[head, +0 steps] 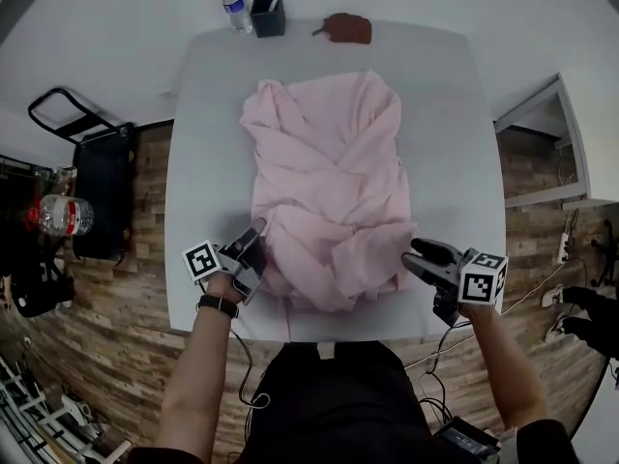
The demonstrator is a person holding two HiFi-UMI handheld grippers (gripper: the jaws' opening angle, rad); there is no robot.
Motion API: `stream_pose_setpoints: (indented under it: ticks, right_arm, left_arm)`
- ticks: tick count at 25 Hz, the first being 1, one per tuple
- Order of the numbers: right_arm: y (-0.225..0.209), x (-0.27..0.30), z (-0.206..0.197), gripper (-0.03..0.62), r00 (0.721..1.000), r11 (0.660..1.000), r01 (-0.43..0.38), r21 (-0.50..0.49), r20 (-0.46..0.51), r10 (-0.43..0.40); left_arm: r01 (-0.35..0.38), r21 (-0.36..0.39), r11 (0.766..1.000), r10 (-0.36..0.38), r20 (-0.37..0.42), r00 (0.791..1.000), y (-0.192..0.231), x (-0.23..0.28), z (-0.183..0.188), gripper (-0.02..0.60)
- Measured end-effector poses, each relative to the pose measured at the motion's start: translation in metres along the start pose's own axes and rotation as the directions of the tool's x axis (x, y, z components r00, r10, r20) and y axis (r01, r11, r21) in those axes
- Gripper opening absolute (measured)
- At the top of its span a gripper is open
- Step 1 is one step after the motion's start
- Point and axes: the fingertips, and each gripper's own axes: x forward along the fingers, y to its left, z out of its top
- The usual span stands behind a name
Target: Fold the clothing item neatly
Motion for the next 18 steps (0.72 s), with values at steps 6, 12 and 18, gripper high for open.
stream_pose_setpoints:
  ticks: [6,12,18]
  right_arm:
    - [0.062,0.065,-0.147,0.219,0.878,0.625,-0.206,-0.753,-0.425,-0.222]
    - [0.042,0.083,-0.186,0.235,0.815,0.275,-0.269,-0.923,-0.370,-0.445]
    - [0.045,0.095,-0.156,0.046,0.819,0.184,-0.218,-0.958,-0.282,-0.499]
  left_arm:
    - [0.018,0.072,0.997,-0.006,-0.165,0.986,-0.027,-0.013,-0.029,0.117]
    - [0.185,0.529,0.828,0.106,-0.473,0.875,-0.059,-0.034,-0.069,0.124]
    - [0.727,0.675,0.127,0.651,-0.610,0.452,-0.010,-0.010,-0.143,0.194]
